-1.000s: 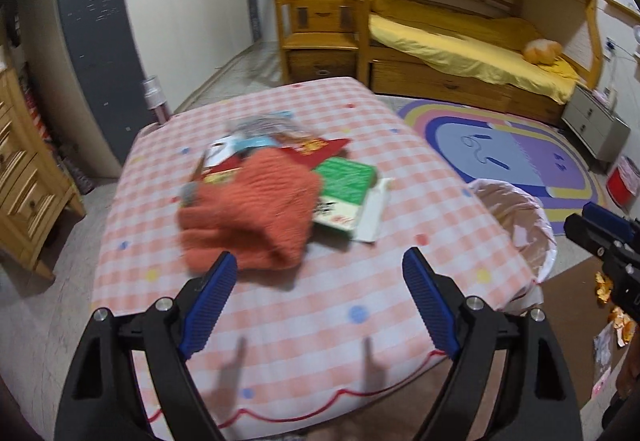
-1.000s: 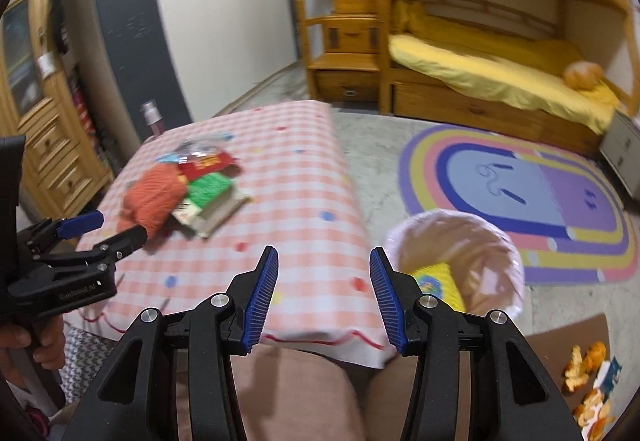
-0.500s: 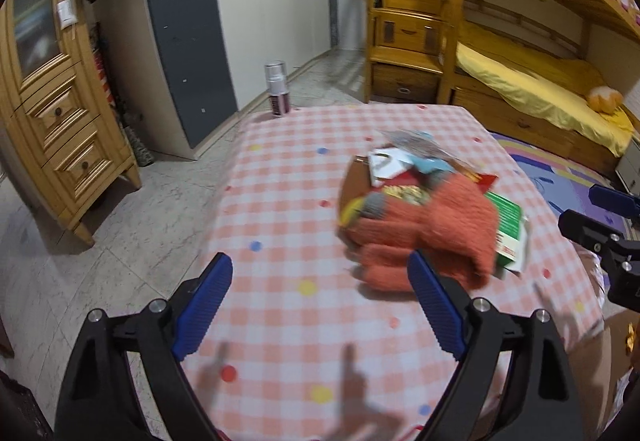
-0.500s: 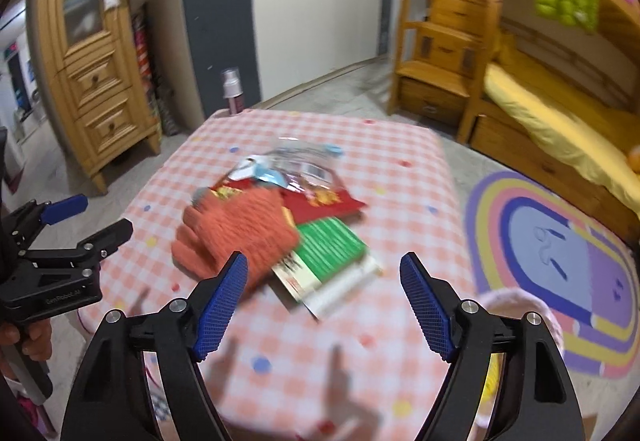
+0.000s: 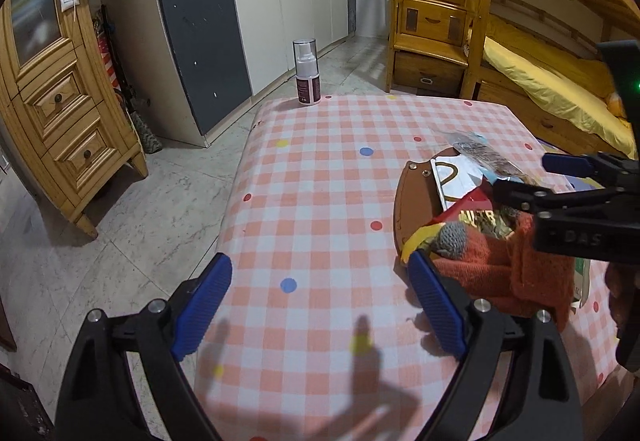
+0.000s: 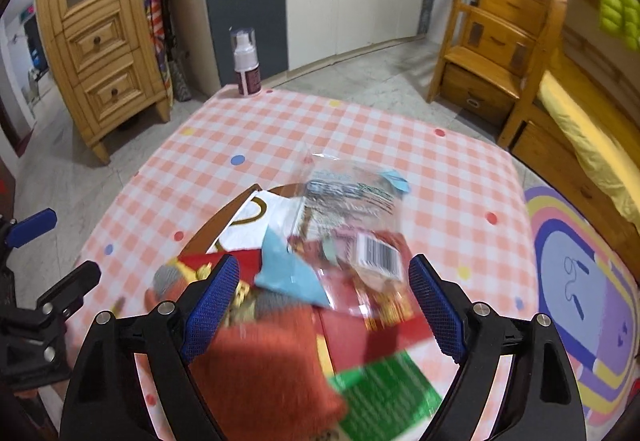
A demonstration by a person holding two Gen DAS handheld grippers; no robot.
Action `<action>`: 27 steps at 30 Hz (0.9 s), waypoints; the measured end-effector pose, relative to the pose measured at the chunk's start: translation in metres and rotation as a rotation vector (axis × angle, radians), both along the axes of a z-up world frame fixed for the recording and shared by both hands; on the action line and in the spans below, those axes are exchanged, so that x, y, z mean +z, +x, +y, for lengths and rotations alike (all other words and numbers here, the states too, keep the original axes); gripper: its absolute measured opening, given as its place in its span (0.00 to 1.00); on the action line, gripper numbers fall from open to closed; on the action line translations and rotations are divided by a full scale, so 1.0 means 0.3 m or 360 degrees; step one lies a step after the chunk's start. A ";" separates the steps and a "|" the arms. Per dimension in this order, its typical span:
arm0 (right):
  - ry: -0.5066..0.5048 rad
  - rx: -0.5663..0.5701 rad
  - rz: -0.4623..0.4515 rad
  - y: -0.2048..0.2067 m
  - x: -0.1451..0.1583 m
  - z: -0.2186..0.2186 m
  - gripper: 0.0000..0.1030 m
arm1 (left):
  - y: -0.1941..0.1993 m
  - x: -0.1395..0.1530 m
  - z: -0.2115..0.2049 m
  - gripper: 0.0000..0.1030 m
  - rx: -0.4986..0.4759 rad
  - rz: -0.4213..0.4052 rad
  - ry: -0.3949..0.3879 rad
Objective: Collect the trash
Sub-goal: 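Move both open tools back to the pile on the table, then grasp the clear plastic bottle with the right tool and lift it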
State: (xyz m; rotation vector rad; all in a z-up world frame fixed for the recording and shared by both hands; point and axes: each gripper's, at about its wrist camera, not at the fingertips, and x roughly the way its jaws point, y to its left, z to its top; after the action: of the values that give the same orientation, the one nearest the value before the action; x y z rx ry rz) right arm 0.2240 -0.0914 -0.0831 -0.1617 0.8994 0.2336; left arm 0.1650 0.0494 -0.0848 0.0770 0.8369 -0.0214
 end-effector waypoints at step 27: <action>0.0143 -0.0179 -0.0190 -0.116 0.169 -0.280 0.25 | -0.103 0.031 -0.075 0.84 -0.0043 -0.0001 -0.0028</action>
State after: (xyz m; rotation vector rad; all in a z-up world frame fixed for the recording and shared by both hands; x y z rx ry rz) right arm 0.1892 -0.1753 -0.0323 -0.0410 0.7756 0.1574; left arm 0.1340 0.0269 -0.0756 0.0718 0.8350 -0.0542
